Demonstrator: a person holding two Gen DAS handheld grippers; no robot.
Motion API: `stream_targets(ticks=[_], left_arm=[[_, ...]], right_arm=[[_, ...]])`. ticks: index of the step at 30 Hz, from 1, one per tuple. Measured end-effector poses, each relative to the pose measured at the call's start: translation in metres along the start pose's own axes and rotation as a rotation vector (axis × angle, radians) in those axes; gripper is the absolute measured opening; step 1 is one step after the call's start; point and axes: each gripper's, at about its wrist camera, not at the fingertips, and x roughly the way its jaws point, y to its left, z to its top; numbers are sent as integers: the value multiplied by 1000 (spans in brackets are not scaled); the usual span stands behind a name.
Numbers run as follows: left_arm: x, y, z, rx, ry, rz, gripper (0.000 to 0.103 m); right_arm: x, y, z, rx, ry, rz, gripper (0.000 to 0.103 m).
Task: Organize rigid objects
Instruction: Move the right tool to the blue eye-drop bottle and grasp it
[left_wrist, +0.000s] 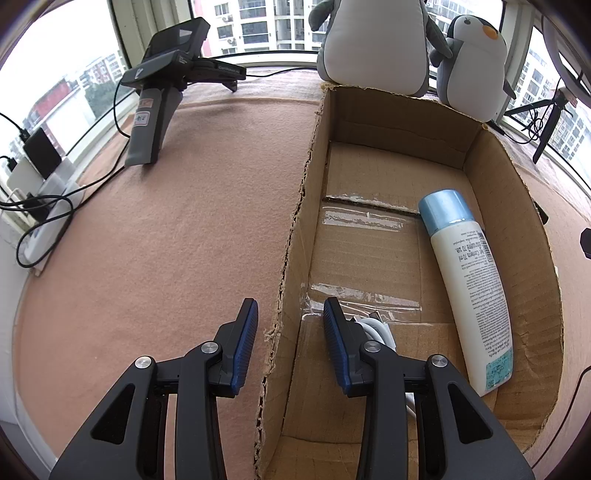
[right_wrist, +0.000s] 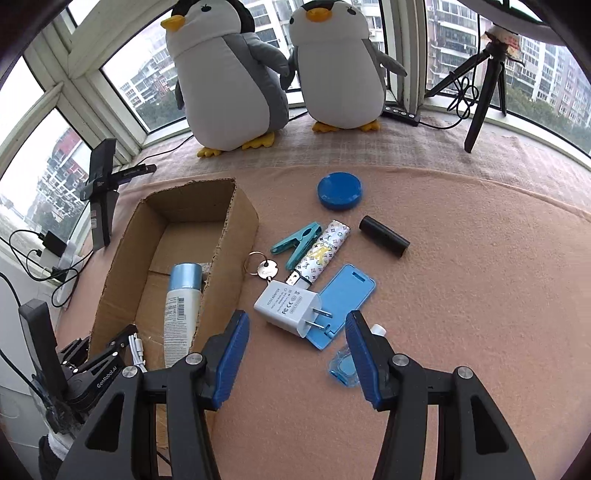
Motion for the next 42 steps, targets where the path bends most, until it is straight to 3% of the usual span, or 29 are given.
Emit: stream_targets(ticks=[10,30,35,42], left_arm=[[0,-1,0,1,0,1,36],[1,-2,1,-2,-1,-2,36],[1,-2,1,0,-1,-2,36],[1,-2,0,-1,-2,-3,36]], right_arm=[[24,-38,-16,86,73,-57,50],[51,-33,-21,-34,138,-166,50],[51,-42,-22,-46,150,-183,39],[53,-33,-22,-122,154,-211,31]])
